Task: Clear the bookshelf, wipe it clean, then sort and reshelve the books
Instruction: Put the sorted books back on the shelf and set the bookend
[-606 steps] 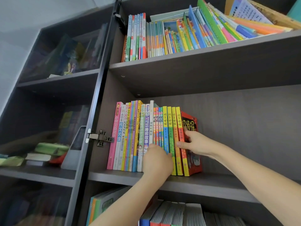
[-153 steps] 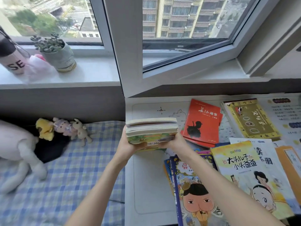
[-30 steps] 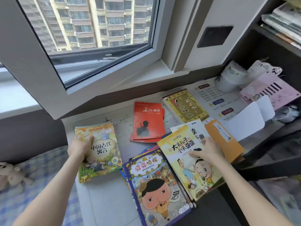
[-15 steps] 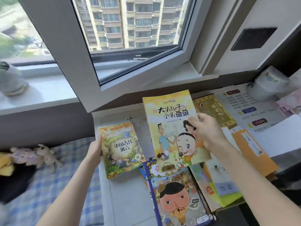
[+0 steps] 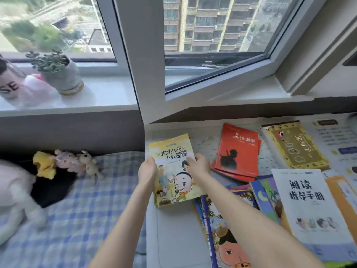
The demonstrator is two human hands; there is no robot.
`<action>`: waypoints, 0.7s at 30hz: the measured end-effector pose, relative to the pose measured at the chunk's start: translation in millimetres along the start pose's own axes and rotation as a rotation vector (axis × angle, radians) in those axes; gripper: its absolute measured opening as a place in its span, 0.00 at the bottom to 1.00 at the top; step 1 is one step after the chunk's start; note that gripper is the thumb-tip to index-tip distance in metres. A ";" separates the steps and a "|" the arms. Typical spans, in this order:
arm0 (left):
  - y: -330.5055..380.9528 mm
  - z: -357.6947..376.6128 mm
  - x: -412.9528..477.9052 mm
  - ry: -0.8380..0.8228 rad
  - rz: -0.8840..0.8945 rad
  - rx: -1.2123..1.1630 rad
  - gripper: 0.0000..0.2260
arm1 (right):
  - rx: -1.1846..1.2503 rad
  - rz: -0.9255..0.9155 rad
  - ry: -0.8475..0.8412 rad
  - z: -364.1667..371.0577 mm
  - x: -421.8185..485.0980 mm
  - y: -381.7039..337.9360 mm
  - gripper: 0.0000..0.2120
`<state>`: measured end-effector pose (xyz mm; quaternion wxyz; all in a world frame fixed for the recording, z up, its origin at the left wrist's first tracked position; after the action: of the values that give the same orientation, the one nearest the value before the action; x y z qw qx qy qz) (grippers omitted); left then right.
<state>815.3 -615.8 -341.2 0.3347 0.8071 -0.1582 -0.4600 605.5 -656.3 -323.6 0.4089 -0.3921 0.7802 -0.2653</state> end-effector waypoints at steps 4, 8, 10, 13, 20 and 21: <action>9.3 -9.4 -9.2 0.024 0.051 0.074 0.17 | -0.470 -0.142 0.010 2.4 -5.9 -13.6 0.12; 39.8 -5.2 -37.5 0.106 0.315 0.356 0.20 | -0.673 -0.338 0.109 -35.2 -18.0 -37.4 0.14; 59.1 3.4 -62.7 0.144 0.493 0.355 0.20 | -0.574 -0.376 0.195 -75.4 -26.1 -38.7 0.14; 75.5 41.6 -100.8 0.060 0.697 0.298 0.16 | -0.520 -0.381 0.402 -166.0 -36.2 -13.7 0.16; 36.3 183.7 -198.1 -0.584 0.550 0.449 0.10 | -0.568 0.273 0.362 -336.5 -29.2 146.5 0.45; 23.9 196.7 -209.6 -0.643 0.513 0.488 0.11 | -0.480 0.305 0.332 -343.5 -30.2 157.5 0.44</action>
<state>539.3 -592.7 -260.8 0.1724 0.6137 -0.5512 -0.5383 263.5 -512.3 -246.1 0.2069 -0.3072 0.9263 -0.0697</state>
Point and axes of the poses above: each hand's wrist, its own x-axis towards the middle knuckle, its own z-axis out of the palm, y = z × x, the point moved 10 cm from there along x, towards the middle knuckle, and after that the axes turned 7 degrees about y, right-handed, at the moved point
